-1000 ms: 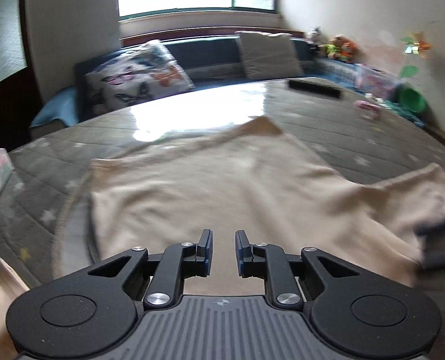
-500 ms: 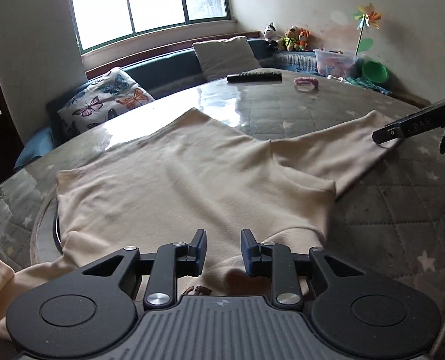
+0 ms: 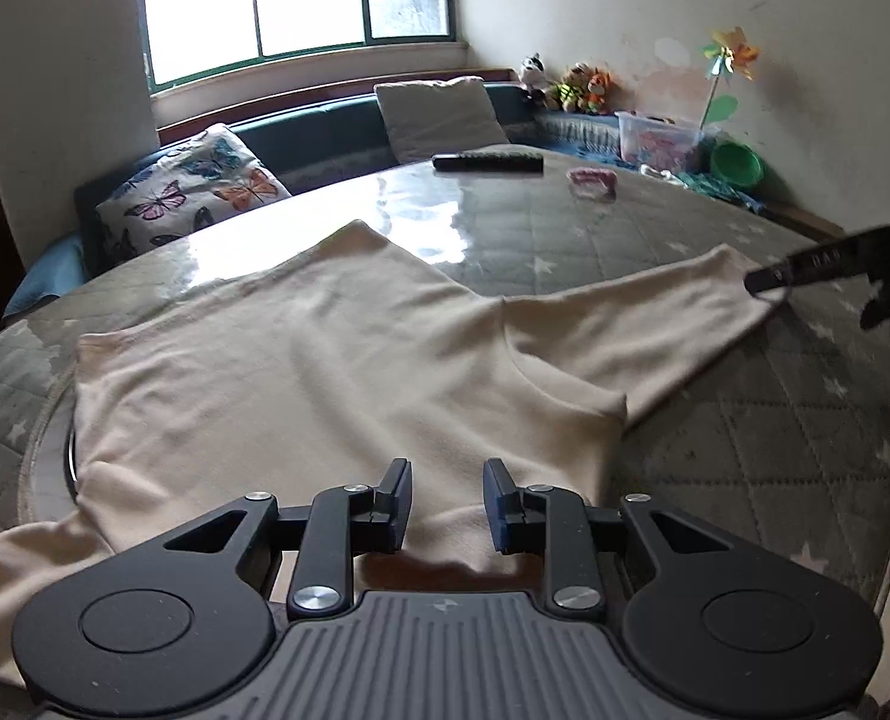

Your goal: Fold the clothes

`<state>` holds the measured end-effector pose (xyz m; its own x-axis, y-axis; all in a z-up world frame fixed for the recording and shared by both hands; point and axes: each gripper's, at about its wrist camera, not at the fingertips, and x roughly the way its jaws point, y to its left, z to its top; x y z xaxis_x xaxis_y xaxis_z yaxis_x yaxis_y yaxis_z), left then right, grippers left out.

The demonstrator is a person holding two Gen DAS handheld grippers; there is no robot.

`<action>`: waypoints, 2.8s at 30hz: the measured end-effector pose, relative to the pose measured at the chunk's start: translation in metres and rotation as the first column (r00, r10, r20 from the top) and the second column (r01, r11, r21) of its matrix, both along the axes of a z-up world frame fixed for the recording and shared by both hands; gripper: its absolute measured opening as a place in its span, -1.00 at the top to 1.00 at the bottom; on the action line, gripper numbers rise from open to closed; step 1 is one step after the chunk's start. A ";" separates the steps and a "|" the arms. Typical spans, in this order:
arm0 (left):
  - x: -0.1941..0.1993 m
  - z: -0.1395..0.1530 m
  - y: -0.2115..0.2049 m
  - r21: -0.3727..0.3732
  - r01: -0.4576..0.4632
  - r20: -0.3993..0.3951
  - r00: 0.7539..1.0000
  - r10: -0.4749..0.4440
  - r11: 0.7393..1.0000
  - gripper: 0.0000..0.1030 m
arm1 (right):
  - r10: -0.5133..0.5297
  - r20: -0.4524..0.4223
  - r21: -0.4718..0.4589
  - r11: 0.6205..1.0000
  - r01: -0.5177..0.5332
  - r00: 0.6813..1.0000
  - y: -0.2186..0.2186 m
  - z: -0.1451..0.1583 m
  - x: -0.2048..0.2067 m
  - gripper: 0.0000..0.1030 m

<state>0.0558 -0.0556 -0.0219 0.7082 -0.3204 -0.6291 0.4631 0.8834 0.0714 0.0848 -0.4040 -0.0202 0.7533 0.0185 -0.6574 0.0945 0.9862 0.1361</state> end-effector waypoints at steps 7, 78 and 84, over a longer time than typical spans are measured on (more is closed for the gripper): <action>-0.004 -0.001 0.000 0.003 0.008 0.005 1.000 -0.008 1.000 0.37 | 0.056 -0.009 -0.045 0.997 -0.056 0.998 0.017 0.004 0.002 0.75; 0.006 0.008 -0.025 0.019 0.054 0.024 0.998 -0.055 0.998 -0.05 | -0.003 0.103 -0.018 1.000 0.005 0.995 0.005 0.018 0.045 0.85; 0.007 -0.001 -0.039 0.034 0.077 0.012 0.997 -0.077 0.996 -0.06 | 0.009 0.089 -0.019 1.000 -0.008 0.996 0.010 0.015 0.052 0.85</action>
<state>0.0628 -0.0949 -0.0226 0.6905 -0.3531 -0.6313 0.5285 0.8421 0.1071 0.1368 -0.3941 -0.0056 0.8086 0.0134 -0.5882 0.0745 0.9894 0.1250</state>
